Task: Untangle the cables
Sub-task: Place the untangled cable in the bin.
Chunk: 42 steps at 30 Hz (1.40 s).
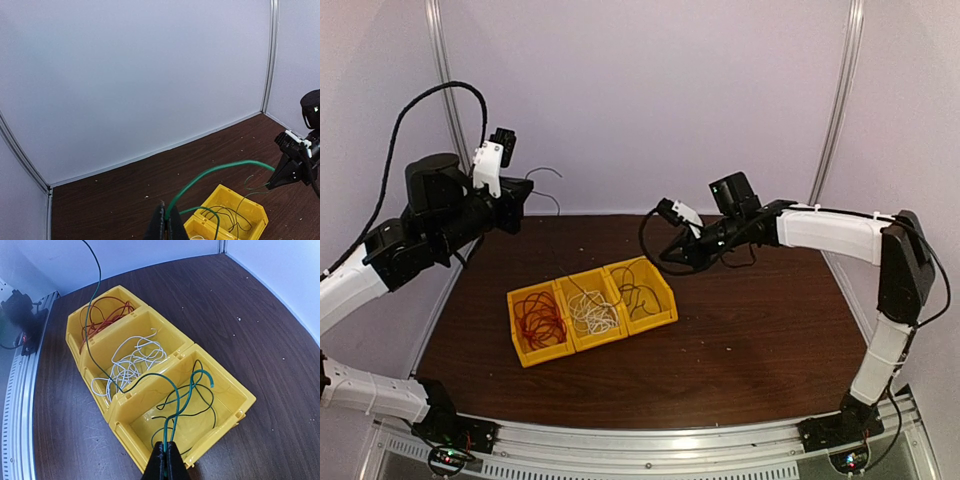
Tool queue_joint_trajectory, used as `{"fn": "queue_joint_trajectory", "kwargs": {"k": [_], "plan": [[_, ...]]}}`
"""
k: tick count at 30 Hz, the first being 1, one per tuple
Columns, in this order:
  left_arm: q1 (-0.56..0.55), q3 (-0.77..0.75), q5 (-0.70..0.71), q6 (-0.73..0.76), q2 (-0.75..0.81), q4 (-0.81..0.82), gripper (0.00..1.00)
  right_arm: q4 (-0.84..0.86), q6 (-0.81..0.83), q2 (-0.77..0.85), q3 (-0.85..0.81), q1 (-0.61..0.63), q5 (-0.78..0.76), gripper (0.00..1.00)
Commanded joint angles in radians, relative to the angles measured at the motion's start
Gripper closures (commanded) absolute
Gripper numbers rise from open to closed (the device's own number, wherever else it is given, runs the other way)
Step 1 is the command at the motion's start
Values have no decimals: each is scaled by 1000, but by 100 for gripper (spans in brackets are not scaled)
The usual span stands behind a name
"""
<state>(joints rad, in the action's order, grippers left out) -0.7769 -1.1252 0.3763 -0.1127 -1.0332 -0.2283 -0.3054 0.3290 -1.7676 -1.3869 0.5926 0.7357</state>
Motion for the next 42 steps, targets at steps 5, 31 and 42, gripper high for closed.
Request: {"fn": "queue_joint_trajectory", "kwargs": {"k": [5,31,42], "plan": [[4,29,-105,-78,0,61,100,-66,-43,-214,-168,81,-18,100],[8,-290,-229,21,-444,290,100,-228,65,141,78,-94,-125,50],[32,-530,-337,74,-706,323,100,-47,60,546,487,-280,-64,45]]}}
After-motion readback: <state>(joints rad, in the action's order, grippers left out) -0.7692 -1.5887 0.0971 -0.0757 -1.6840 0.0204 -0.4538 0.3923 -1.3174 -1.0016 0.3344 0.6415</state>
